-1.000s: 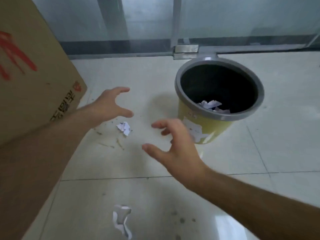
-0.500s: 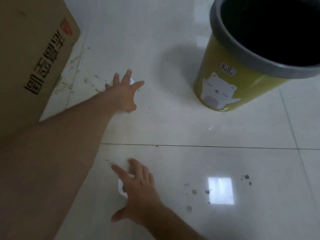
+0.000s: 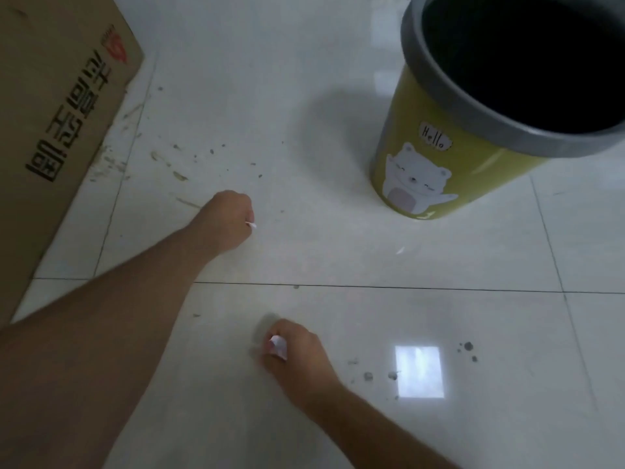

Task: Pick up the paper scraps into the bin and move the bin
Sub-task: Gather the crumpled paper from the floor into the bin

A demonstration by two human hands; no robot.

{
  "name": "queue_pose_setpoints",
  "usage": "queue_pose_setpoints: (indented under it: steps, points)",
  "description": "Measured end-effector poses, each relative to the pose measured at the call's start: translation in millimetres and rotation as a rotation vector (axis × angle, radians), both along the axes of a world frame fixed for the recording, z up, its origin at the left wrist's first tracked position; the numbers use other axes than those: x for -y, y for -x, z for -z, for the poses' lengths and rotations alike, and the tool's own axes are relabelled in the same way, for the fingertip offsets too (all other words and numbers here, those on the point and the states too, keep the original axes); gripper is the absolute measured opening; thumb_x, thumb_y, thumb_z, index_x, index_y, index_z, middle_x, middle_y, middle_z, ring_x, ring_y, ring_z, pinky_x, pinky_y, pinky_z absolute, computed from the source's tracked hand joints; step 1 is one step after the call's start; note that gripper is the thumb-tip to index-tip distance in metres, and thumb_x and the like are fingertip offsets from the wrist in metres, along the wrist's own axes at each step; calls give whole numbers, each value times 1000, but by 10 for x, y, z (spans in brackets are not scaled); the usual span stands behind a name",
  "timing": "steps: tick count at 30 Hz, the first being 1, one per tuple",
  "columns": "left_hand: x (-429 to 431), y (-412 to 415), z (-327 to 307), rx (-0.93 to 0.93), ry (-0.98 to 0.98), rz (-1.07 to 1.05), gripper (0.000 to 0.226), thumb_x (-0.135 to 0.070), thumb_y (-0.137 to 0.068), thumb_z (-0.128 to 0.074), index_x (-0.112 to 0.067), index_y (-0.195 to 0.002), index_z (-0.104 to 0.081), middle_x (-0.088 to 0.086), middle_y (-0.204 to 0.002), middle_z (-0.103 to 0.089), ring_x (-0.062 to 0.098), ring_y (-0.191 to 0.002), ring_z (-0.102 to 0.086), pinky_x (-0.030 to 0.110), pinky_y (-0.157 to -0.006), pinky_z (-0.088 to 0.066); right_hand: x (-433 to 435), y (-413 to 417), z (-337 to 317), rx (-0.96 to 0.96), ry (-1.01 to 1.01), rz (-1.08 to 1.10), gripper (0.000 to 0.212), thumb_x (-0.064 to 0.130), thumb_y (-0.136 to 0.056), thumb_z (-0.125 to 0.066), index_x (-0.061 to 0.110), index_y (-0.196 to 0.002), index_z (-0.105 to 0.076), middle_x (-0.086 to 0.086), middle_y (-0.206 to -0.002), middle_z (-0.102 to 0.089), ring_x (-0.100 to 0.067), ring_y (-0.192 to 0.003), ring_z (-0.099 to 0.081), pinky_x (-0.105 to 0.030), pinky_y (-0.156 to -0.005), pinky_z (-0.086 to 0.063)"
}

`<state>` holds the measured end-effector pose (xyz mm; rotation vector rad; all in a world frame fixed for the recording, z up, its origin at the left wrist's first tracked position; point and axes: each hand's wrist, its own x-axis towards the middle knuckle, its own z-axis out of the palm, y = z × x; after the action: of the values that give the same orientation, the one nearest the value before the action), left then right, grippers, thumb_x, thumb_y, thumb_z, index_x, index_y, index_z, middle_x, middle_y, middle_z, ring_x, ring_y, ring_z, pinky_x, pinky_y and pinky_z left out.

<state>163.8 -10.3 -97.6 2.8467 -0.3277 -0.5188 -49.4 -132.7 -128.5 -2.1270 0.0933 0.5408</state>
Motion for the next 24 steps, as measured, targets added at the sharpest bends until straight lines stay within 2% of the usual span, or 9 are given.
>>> queue_pose_setpoints:
  steps: [3,6,8,10,12,15,18,22,24]
  points:
    - [52,122,-179,-15,279,-204,4,-5,-80,-72,-6,-84,-74,9,-81,-71,24,-74,-65,24,-66,-44,321,-158,-263,-47,-91,228,23,15,-80,-69,30,-69,-55,7,-70,-60,2,-65,-56,-9,-57,-40]
    - [249,134,-539,-65,503,-285,15,-2,-79,-73,-15,-74,-68,1,-65,-65,12,-51,-63,19,-51,-48,645,-386,-679,5,-129,299,11,18,-79,-74,19,-77,-63,3,-74,-65,-1,-65,-55,-12,-58,-42]
    - [438,62,-899,-23,619,-265,22,-1,-78,-73,-19,-68,-66,3,-62,-64,6,-44,-61,17,-49,-48,835,-583,-1041,119,-139,330,13,18,-78,-76,16,-80,-64,6,-71,-63,-1,-63,-53,-13,-57,-41]
    - [666,-15,-1332,38,728,-223,24,-1,-77,-74,-21,-65,-66,9,-67,-66,10,-49,-60,22,-56,-53,980,-763,-1470,235,-117,343,13,19,-79,-77,18,-81,-63,10,-70,-59,-2,-62,-52,-15,-57,-39]
    - [941,-54,-1790,90,808,-165,17,-2,-79,-74,-16,-72,-68,12,-79,-69,14,-59,-60,23,-55,-55,1116,-876,-1919,336,-92,331,15,20,-81,-76,20,-84,-62,11,-75,-57,-4,-66,-52,-19,-60,-41]
    - [1384,-74,-2392,162,880,-92,9,-6,-83,-73,-13,-82,-69,8,-92,-70,15,-71,-60,25,-60,-55,1402,-996,-2534,529,-48,361,17,22,-82,-75,19,-89,-60,10,-82,-60,-4,-74,-56,-15,-65,-47]
    - [1820,-74,-2752,176,986,-29,21,-8,-81,-74,-24,-71,-64,11,-100,-74,17,-80,-62,29,-63,-53,1832,-1162,-2933,670,51,497,20,26,-83,-73,17,-96,-61,6,-91,-63,-9,-85,-61,-26,-77,-56]
    - [2320,-74,-2819,100,947,-8,19,-9,-79,-77,-23,-75,-66,6,-96,-71,15,-79,-62,31,-66,-56,2419,-1433,-3009,618,166,663,32,33,-83,-71,18,-109,-59,11,-87,-54,-7,-84,-57,-29,-79,-52]
    - [2454,-63,-2740,6,842,23,28,-5,-76,-78,-20,-98,-71,8,-111,-69,20,-85,-68,34,-74,-63,2621,-1551,-2931,480,182,647,59,42,-78,-75,17,-127,-53,4,-107,-60,-18,-105,-59,-32,-88,-50]
